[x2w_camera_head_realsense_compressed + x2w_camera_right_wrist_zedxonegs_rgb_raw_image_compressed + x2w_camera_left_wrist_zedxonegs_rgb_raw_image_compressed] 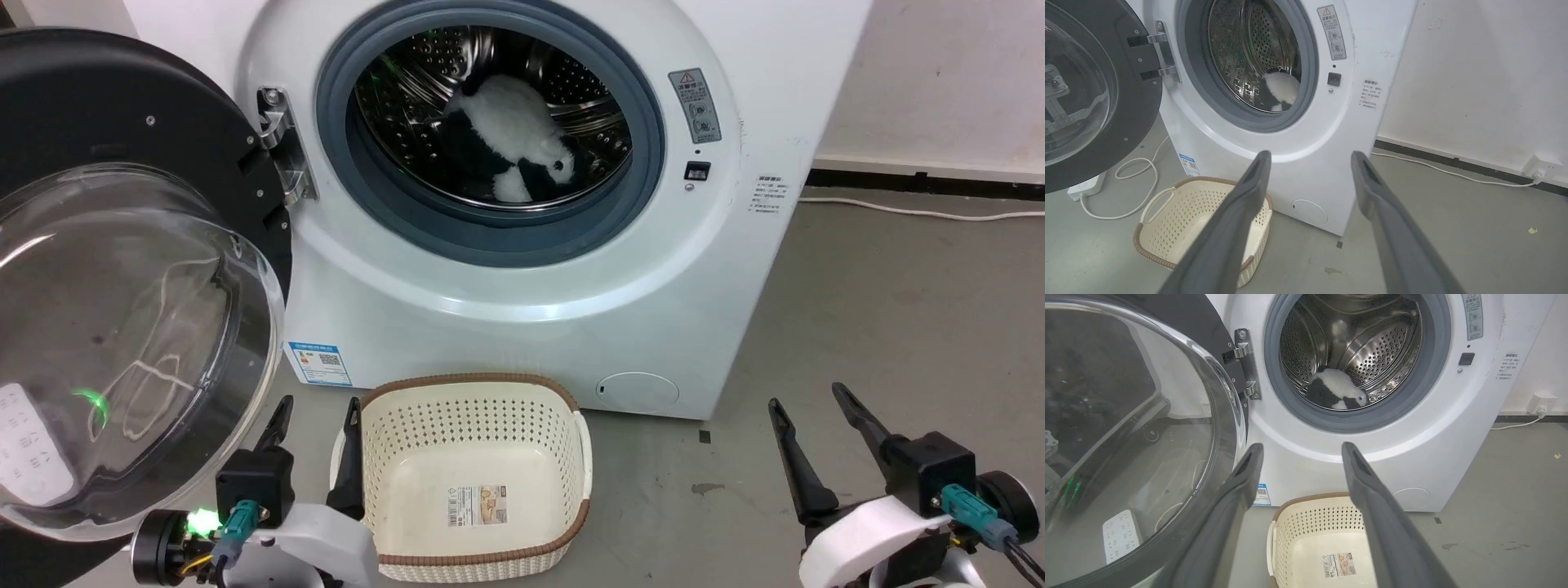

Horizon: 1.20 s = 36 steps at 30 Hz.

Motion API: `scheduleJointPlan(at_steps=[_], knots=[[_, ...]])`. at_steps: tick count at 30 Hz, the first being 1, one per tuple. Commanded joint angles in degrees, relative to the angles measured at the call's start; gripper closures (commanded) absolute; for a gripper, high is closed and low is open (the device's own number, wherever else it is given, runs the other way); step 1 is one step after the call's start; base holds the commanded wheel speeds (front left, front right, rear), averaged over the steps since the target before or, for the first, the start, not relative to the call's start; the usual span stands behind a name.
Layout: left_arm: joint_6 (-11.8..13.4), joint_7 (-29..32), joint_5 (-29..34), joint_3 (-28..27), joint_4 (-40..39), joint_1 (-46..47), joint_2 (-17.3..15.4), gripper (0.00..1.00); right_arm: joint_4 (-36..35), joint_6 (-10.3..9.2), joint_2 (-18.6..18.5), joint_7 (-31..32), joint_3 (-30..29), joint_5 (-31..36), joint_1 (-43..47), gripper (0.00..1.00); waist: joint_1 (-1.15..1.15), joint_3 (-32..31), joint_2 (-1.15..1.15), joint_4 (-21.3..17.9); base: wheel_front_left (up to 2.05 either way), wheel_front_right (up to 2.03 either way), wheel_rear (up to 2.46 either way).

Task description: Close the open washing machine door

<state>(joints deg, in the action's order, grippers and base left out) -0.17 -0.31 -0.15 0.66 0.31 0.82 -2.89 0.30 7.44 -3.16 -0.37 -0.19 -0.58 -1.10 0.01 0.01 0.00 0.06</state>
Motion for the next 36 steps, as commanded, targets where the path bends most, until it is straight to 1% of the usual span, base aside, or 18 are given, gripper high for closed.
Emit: scheduleJointPlan(at_steps=[1, 12, 18, 19, 21, 22, 36], knots=[[0.1, -0.5, 0.1, 0.1, -0.1, 0.1, 0.0, 0.0, -0.1, 0.0, 0.0, -0.5, -0.3, -0.6, 0.3, 0.0, -0.01, 0.0, 0.0, 0.1, 0.0, 0.0, 0.0], [0.4, -1.9, 0.1, 1.3, -0.4, -0.2, -0.3, 0.0, -0.2, 0.01, 0.0, -1.8, -0.1, -0.4, 1.1, 0.0, -0.01, -0.4, 0.0, 2.0, 0.0, 0.0, 0.0], [0.5, -2.8, 0.0, 2.1, -0.7, -0.6, -0.7, 0.0, -0.2, 0.01, 0.0, -2.8, 0.8, -0.7, 1.7, 0.0, -0.01, -0.9, 0.0, 5.0, 0.0, 0.0, 0.0], [0.7, -3.2, 0.0, 2.4, -0.9, -0.8, -0.9, 0.0, -0.3, 0.01, -0.1, -3.2, 1.5, -1.0, 1.8, 0.0, -0.01, -0.9, 0.0, 6.2, 0.0, 0.0, 0.0], [0.9, -3.4, 0.0, 2.5, -1.1, -1.0, -1.0, 0.0, -0.3, 0.01, -0.3, -3.4, 2.0, -1.2, 1.7, 0.0, -0.01, -0.7, 0.0, 6.9, 0.0, 0.0, 0.0], [1.4, -3.9, 0.0, 2.7, -1.7, -1.2, -1.0, 0.0, -0.1, 0.01, -0.8, -3.9, 3.2, -1.6, 1.1, 0.0, -0.01, -0.4, 0.0, 8.1, 0.0, 0.0, 0.0], [3.5, -5.6, -0.2, 3.1, -3.7, -2.9, -1.2, 0.0, 1.5, 0.02, -2.0, -5.5, 7.3, -3.1, -0.9, 0.0, -0.01, 0.1, 0.0, 11.8, -0.01, -0.01, -0.01]])
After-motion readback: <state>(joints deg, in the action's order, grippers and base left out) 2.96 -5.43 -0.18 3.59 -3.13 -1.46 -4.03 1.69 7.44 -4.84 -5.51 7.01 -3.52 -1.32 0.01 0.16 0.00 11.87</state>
